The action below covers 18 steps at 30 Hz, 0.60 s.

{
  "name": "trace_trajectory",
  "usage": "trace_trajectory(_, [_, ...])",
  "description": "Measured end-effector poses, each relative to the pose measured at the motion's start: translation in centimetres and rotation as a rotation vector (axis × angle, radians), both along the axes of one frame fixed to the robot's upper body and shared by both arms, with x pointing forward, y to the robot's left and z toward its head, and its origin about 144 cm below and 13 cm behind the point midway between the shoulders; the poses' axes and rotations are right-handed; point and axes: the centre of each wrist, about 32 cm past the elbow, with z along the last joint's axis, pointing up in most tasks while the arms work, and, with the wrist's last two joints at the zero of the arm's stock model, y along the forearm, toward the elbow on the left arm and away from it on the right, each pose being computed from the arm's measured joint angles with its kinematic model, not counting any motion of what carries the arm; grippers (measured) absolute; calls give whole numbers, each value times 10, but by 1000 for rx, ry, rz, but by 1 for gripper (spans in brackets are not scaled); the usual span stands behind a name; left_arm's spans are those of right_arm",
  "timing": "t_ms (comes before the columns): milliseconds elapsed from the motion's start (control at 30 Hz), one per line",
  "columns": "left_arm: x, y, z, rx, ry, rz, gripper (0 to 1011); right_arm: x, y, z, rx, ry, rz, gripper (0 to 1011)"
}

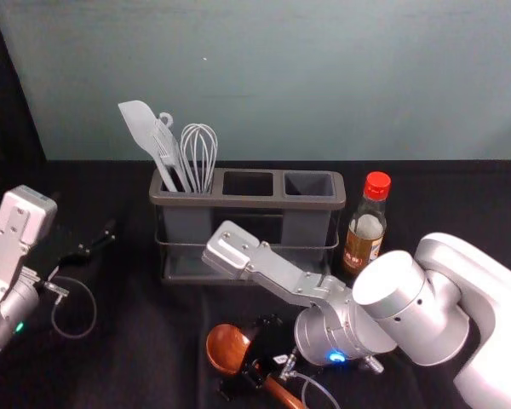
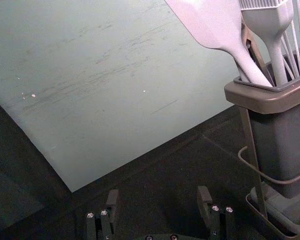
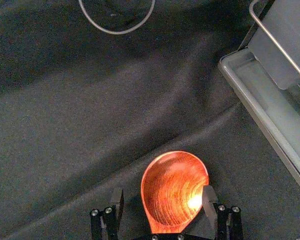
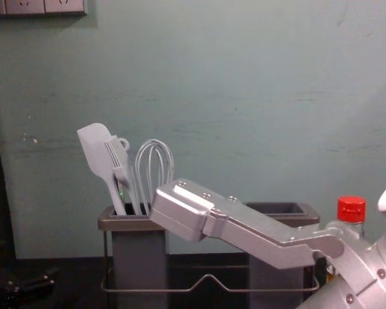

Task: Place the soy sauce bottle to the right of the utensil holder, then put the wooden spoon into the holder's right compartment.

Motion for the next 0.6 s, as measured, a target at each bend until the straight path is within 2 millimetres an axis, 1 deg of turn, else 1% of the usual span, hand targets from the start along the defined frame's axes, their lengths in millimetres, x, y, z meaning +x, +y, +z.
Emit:
trace_trajectory(200, [0, 0, 0, 0, 0, 0, 1011, 3, 2, -3, 3, -5, -4, 1002])
trace_trajectory(600, [0, 0, 0, 0, 0, 0, 1011, 0, -1, -1, 0, -34, -8, 1002])
